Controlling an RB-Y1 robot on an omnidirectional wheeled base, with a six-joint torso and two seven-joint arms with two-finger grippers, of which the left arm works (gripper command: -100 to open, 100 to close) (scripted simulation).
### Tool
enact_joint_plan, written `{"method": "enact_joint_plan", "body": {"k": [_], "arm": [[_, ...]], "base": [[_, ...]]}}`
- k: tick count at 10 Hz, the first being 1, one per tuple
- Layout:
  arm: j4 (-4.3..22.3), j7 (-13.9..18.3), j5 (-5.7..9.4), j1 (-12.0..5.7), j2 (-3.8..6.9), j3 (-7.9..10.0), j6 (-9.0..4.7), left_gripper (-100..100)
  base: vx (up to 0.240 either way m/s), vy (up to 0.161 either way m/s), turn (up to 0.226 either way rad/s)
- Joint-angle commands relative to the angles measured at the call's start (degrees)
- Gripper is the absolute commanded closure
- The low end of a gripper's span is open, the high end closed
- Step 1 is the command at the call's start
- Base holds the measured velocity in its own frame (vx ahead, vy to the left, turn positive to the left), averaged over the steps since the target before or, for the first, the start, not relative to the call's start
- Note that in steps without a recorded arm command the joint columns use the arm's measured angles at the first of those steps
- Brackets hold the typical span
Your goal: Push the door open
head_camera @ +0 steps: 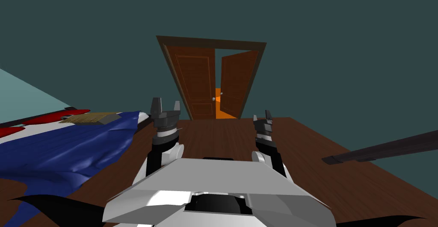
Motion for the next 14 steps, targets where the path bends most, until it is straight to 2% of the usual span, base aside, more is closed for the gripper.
{"method": "enact_joint_plan", "body": {"k": [1,2,7,8,9,11,12,14], "arm": [[1.78,1.36,1.54,-0.28,0.74,-0.81,-0.59,-100],[2.21,1.68,1.91,-0.35,0.90,-1.01,-0.73,-100],[8.54,6.52,7.39,-1.37,3.04,-3.91,-2.81,-100],[9.31,7.11,8.06,-1.49,3.27,-4.27,-3.07,-100],[10.87,8.30,9.41,-1.74,3.73,-4.98,-3.58,-100],[12.48,9.53,10.81,-2.00,4.20,-5.72,-4.11,-100],[14.29,10.91,12.37,-2.29,4.68,-6.55,-4.71,-100],[16.09,12.29,13.93,-2.58,5.16,-7.38,-5.30,-100]], "base": [[0.109,0.000,-0.084],[0.166,-0.006,0.006],[0.192,-0.002,-0.039],[0.134,0.000,-0.028],[0.125,0.002,-0.037],[0.125,-0.008,-0.033],[0.133,-0.016,-0.052],[0.126,0.006,-0.033]]}}
